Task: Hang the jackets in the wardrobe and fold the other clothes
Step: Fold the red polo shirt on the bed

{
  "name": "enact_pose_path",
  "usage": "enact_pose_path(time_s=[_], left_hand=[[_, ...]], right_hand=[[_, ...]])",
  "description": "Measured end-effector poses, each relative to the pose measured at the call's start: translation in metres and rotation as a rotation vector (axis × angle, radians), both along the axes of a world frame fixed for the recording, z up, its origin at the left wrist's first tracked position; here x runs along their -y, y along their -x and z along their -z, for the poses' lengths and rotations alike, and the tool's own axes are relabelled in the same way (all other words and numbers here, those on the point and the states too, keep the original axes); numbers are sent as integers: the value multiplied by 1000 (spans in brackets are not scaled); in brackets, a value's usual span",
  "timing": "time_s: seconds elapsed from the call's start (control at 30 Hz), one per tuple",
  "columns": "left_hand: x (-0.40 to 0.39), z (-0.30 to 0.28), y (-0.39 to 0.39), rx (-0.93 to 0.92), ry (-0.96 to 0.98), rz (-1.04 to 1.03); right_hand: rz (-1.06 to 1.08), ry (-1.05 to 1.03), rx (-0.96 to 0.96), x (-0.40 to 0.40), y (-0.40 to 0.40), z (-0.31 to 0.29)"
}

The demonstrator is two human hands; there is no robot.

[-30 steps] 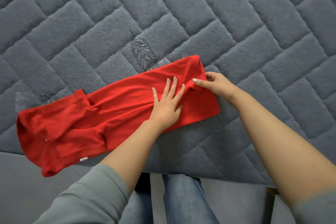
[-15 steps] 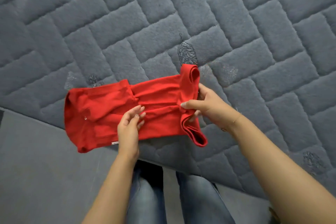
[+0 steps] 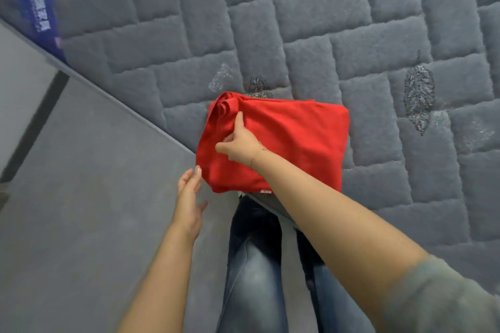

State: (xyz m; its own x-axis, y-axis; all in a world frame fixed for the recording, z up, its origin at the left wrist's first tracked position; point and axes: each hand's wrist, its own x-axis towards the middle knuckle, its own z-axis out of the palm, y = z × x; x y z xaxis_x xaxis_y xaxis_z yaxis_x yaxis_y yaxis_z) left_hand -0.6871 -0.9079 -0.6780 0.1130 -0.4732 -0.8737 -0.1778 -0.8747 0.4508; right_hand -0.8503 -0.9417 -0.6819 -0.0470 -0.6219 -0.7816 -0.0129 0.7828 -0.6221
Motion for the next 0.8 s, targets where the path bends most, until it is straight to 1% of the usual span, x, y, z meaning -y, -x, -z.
enact_pose_path(time_s=[0.03,0.1,0.17,0.23,0.3,0.33,0.4,0.47,0.53,0.57,0.63,0.7,0.77,0.8], left_hand=[[3,3,-2,-52,-51,28],[10,9,-4,-101,-110,112],[15,16,1,-59,-104,204],[19,22,8,4,-108,219],[21,26,13,-10,-165,156],[21,27,15,-23,-175,119],[21,24,15,19,-133,120],[22,15,15,47,-56,157],[24,2,17,6,8,196],[26,-6,20,-27,35,211],[33,-24,27,-109,91,265],[45,-42,34,-218,149,337],[59,-55,40,-295,223,325],[66,-59,42,-303,266,286]], right_hand=[[-38,18,-65,-2,-5,6],[-24,82,-201,-12,-9,8],[32,224,-343,-37,-9,4],[49,316,-464,-72,-11,-3],[-37,304,-509,-102,-21,-7],[-126,291,-511,-112,-28,-6],[-335,277,-586,-123,-45,1],[-405,249,-723,-122,-60,8],[-350,244,-815,-112,-66,10],[-287,270,-829,-106,-66,11],[-98,332,-761,-95,-61,11],[129,333,-673,-87,-48,5],[268,263,-617,-83,-29,-6],[336,265,-584,-83,-18,-12]])
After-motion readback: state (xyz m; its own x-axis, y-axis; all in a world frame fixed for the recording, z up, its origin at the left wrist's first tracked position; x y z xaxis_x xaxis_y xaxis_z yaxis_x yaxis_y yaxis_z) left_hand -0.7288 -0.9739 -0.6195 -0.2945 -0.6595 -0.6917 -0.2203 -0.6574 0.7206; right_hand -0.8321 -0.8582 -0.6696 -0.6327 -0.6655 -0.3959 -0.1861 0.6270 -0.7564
